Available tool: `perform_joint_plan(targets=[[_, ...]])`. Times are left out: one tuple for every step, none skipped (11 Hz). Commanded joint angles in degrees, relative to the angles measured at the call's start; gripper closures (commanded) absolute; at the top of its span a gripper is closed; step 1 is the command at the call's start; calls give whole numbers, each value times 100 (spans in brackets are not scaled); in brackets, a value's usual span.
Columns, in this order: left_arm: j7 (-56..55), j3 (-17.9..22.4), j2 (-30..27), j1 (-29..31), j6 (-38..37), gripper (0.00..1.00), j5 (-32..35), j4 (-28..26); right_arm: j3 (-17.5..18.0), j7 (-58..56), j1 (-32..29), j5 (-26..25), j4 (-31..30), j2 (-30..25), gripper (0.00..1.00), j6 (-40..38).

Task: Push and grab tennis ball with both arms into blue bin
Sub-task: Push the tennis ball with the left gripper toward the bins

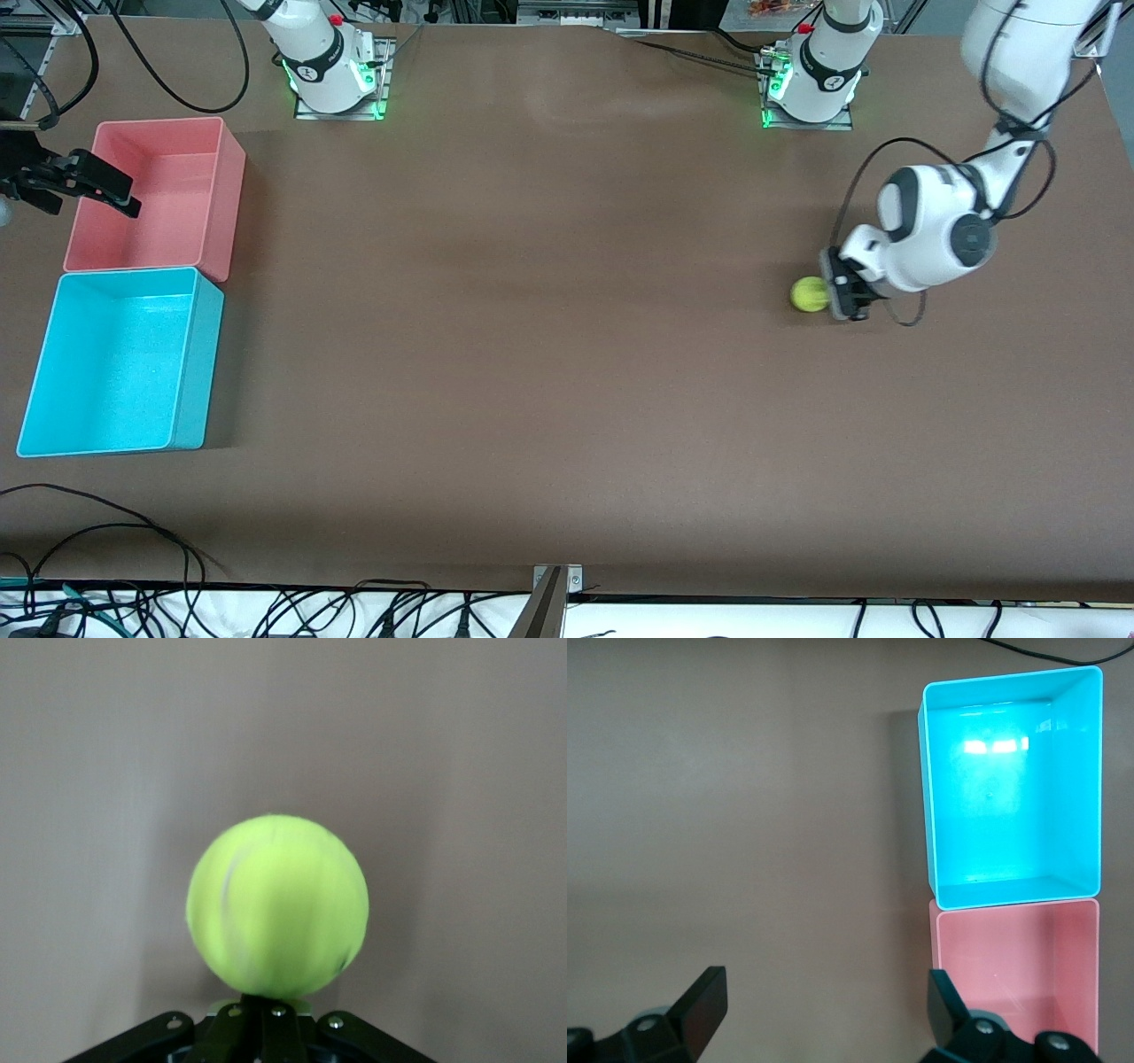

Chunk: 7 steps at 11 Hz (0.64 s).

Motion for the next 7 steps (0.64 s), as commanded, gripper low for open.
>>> perform_joint_plan(targets=[[-1307, -225, 84, -465, 54, 100, 91, 198, 9, -98, -44, 115, 127, 40, 0, -129], [-1299, -225, 67, -457, 54, 100, 100, 198, 9, -98, -44, 115, 127, 40, 0, -129], [-1281, -225, 67, -457, 54, 100, 100, 198, 1, -107, -44, 115, 127, 40, 0, -129], [-1281, -225, 67, -457, 45, 100, 100, 198, 1, -99, -44, 115, 127, 40, 0, -129], [-1281, -217, 58, -457, 54, 100, 100, 198, 1, -98, -44, 115, 127, 40, 0, -147], [-1281, -225, 58, -457, 54, 100, 100, 198, 1, -98, -44, 106, 127, 40, 0, -147], [-1272, -217, 49, -457, 54, 100, 108, 198, 1, -98, -44, 115, 127, 40, 0, -156]])
